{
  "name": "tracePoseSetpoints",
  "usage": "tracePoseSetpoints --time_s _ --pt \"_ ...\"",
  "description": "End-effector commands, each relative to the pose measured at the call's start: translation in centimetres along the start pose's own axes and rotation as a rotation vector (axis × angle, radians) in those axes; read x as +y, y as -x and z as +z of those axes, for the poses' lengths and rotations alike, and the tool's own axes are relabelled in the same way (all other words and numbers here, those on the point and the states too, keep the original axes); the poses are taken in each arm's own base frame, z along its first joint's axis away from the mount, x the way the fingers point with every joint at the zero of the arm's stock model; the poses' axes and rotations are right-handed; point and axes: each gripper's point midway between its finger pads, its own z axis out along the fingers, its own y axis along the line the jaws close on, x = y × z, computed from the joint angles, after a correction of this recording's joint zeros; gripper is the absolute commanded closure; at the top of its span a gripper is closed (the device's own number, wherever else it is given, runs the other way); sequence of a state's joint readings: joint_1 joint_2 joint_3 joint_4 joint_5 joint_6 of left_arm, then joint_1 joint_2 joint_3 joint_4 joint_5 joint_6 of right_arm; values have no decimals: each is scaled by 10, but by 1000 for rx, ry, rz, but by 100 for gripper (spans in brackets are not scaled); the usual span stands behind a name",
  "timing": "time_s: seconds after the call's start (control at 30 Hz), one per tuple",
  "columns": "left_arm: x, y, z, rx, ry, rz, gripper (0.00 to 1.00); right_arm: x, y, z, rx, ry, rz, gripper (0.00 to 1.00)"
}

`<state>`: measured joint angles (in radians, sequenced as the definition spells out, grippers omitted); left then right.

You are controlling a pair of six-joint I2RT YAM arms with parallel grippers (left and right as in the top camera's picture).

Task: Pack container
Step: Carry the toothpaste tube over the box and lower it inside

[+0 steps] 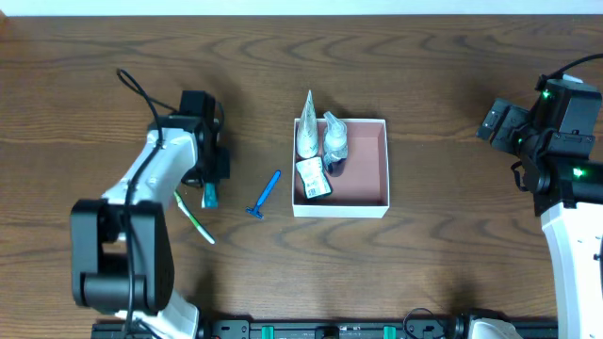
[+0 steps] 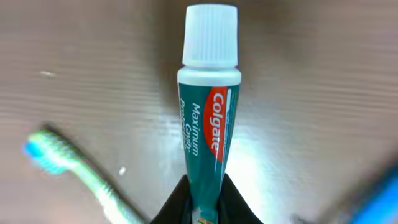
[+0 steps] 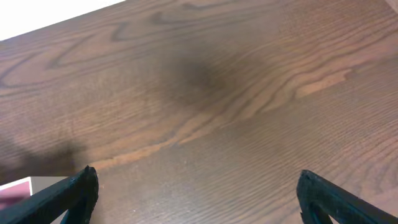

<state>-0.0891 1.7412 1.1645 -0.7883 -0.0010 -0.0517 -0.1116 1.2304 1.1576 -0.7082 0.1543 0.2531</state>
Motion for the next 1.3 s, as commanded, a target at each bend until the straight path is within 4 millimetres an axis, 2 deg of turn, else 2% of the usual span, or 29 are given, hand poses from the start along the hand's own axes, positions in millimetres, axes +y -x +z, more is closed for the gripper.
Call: tracePoseSetpoints --time_s 0.0,0.1,0.2,0.4,0.6,0.7,0.83,1.13,1.27 --pt "-19 26 -67 -175 -27 43 89 -3 4 -2 -11 -8 17 1" --pt "-45 26 -111 -276 -62 113 89 -3 4 -2 -11 -8 18 1" --pt "-78 17 -153 -396 -119 199 89 -3 4 -2 -11 -8 18 1" --pt "-140 -6 -214 -584 -260 254 89 -3 4 -2 -11 -8 18 1" --pt "-190 -17 -230 -679 -301 240 89 -3 4 -2 -11 -8 18 1" --pt "-218 -19 -229 -714 -311 213 89 -3 4 -2 -11 -8 18 1" --pt "-252 -21 -212 -739 -287 176 89 -3 4 -2 -11 -8 17 1" --pt "-307 -27 -135 -676 -225 150 89 -3 4 -2 -11 -9 18 1" --pt "-318 -26 -104 -657 -193 163 89 -3 4 -2 -11 -8 18 1"
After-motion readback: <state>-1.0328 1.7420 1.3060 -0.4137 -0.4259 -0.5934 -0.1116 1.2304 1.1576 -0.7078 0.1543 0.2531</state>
